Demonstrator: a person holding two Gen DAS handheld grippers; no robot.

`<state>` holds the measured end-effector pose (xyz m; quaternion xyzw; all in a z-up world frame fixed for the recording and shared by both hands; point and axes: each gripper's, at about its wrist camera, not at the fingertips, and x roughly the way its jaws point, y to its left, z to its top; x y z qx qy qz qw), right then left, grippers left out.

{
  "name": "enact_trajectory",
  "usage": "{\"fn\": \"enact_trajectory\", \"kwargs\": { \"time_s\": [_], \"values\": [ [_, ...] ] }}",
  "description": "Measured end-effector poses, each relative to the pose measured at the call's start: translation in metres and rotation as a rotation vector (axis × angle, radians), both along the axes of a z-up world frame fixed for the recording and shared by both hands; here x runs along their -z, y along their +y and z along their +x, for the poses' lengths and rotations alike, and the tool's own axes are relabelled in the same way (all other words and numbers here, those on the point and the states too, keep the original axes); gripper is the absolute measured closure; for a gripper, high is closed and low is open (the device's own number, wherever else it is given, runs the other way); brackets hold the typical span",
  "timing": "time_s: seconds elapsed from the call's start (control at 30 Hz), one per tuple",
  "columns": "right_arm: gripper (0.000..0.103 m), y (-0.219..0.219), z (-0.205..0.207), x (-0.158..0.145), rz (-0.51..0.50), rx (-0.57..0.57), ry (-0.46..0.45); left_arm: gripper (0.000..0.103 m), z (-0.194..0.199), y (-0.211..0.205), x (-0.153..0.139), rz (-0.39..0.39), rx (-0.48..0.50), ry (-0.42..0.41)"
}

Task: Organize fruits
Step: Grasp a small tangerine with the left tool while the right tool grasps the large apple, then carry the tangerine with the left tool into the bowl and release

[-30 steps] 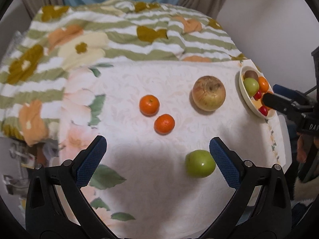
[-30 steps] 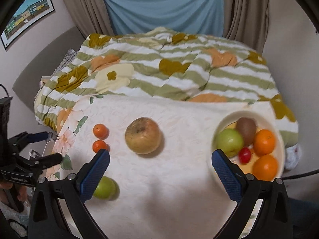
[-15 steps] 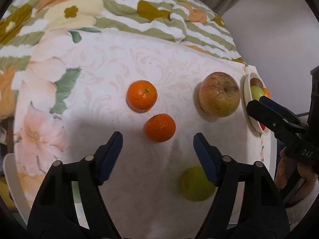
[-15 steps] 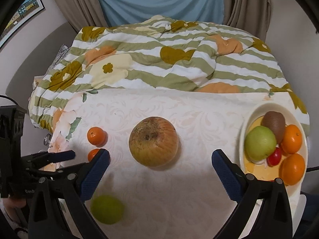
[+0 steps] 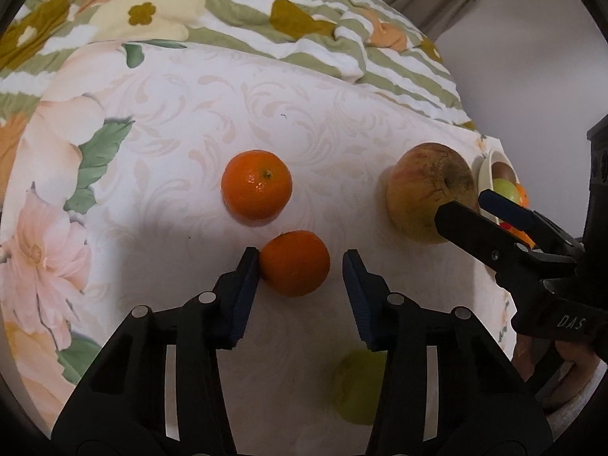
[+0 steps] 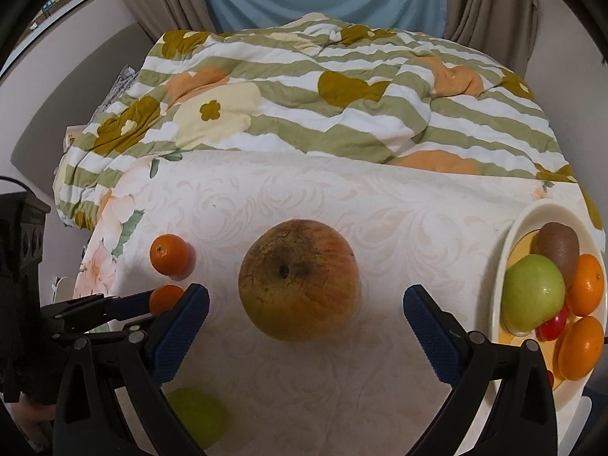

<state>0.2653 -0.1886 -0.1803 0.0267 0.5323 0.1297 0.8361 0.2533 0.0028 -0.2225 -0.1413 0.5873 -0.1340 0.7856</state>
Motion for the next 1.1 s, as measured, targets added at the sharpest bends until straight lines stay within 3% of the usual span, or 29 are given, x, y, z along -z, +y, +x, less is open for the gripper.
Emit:
{"fn": "enact_trajectory", "kwargs": {
  "time_s": [0.07,0.4,0.63,0.77,1.1],
  "values": [
    [0.001,0.001,0.001,0.001,0.001,-0.006,0.002,0.06,-0.001,0.0,0.0,0.02,-0.006,-0.009],
    [0.002,0.009,0.007,0.016,0.006,-0.054,0.007,0.06,-0.008,0.007,-0.003,0.055,-0.002,-0.026],
    [0.018,0.014,0.013,0.025,-0.01,-0.066,0.003,0.06,-0.014,0.019,-0.003,0.069,-0.029,-0.027],
    [0.033,0.014,0.014,0.028,-0.018,-0.062,-0.004,0.06,-0.016,0.022,-0.003,0.075,-0.029,-0.03],
    [0.033,0.014,0.01,0.021,-0.012,-0.052,-0.014,0.06,-0.019,0.026,-0.014,0.088,0.002,-0.056]
  ]
}}
